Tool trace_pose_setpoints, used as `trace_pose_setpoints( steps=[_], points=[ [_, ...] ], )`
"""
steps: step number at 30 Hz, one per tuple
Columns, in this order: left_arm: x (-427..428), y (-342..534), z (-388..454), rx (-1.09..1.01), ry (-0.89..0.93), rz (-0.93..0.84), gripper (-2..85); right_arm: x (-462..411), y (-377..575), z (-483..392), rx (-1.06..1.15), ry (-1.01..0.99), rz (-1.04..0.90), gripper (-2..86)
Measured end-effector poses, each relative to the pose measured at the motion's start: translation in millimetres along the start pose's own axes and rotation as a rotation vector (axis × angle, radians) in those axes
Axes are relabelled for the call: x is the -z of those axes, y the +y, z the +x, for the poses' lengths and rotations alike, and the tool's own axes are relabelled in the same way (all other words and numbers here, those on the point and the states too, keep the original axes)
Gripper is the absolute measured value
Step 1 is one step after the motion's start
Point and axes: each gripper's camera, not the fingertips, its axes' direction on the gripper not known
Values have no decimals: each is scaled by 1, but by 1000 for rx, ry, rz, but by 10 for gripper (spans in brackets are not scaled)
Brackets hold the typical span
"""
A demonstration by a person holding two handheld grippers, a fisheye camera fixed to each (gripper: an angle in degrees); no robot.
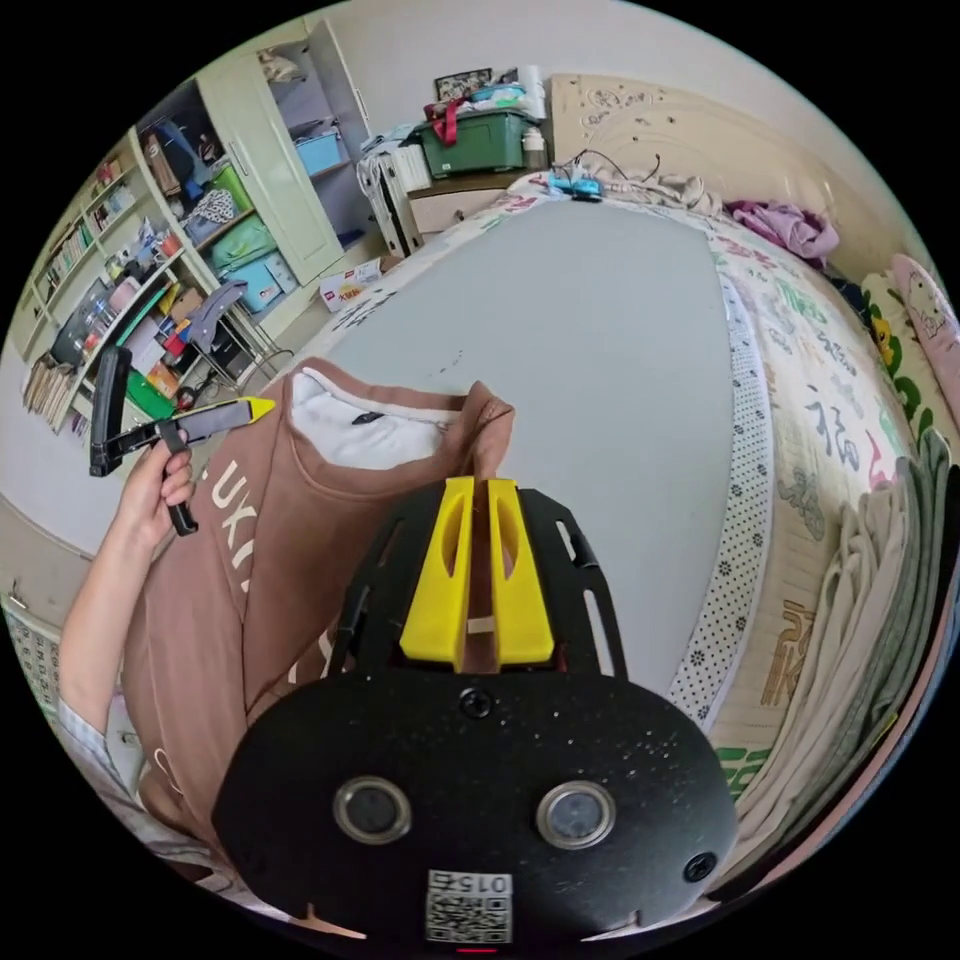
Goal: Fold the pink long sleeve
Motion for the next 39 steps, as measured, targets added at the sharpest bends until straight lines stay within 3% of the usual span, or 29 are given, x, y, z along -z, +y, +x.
trace_pose_setpoints(
  steps=[6, 9, 13, 17, 21, 24, 27, 29, 35, 39],
  points=[
    [98, 34, 31, -85, 133, 182, 2, 126, 55, -41, 134, -86, 202, 10],
    [181, 81, 57, -235, 214, 245, 1, 217, 122, -70, 264, -117, 262, 8],
    [280, 225, 104, -591, 244, 256, 3, 311, 265, -111, 447, -233, 249, 9],
    [300, 378, 117, -784, 323, 62, 7, 305, 401, -156, 600, -314, 5, 17],
    [273, 431, 116, -769, 268, -227, 17, 259, 451, -173, 587, -342, -296, 49],
    [283, 434, 101, -689, 264, -298, 37, 271, 454, -161, 519, -309, -323, 65],
    [316, 412, 79, -538, 209, -154, 52, 314, 434, -127, 346, -198, -127, 66],
    [326, 383, 53, -307, 131, -18, 64, 334, 411, -80, 110, -154, 31, 70],
    [287, 338, -26, 252, 159, 194, 164, 311, 357, 29, -357, -316, 157, 131],
    [254, 330, -54, 355, 146, 168, 165, 285, 346, 63, -463, -358, 174, 134]
  ],
)
